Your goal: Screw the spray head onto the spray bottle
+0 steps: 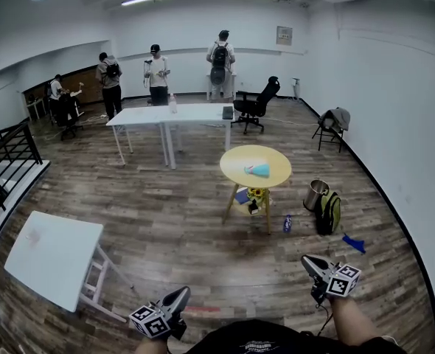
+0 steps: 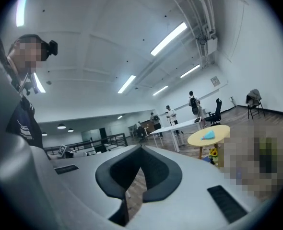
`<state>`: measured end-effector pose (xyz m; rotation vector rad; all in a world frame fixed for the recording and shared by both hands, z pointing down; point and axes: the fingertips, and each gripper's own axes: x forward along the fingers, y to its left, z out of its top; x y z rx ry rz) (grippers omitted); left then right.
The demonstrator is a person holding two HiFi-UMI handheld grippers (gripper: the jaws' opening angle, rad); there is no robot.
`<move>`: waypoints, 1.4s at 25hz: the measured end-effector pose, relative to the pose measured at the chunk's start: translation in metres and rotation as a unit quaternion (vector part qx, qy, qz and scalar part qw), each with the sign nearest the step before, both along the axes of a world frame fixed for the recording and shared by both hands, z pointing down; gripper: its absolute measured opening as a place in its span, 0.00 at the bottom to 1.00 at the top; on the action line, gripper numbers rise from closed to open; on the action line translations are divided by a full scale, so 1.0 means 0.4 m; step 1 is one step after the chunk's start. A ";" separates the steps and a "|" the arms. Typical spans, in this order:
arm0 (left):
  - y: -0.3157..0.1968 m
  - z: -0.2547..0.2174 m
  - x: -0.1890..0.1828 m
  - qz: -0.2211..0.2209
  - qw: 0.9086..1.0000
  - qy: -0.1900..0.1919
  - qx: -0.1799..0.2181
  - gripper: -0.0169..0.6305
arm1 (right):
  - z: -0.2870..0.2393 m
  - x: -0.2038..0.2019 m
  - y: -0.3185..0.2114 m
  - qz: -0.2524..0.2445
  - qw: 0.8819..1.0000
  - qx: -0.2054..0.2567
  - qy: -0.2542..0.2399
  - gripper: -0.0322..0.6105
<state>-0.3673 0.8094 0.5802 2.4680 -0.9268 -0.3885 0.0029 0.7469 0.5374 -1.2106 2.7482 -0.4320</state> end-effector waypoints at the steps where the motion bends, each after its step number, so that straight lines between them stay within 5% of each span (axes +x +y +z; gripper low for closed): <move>1: -0.007 0.000 0.002 0.000 1.000 -0.001 0.001 0.04 | -0.014 0.003 -0.013 0.010 1.000 0.015 0.019 0.07; 6: -0.037 -0.007 0.023 0.006 1.000 -0.005 0.000 0.04 | -0.201 0.057 -0.068 0.099 0.976 0.153 0.122 0.07; 10: -0.070 -0.026 0.053 0.010 1.000 -0.006 0.002 0.04 | -0.292 0.099 -0.098 0.125 0.964 0.196 0.129 0.07; 22: -0.225 -0.017 0.161 0.012 1.000 -0.014 -0.009 0.04 | -0.238 0.211 -0.235 0.109 0.971 0.165 0.132 0.07; 29: -0.461 0.016 0.401 0.015 0.999 -0.027 -0.020 0.04 | -0.078 0.350 -0.432 0.016 0.984 0.100 0.144 0.09; 35: -0.696 -0.030 0.661 0.012 1.000 0.005 -0.017 0.04 | 0.037 0.450 -0.628 -0.110 0.976 0.041 0.181 0.23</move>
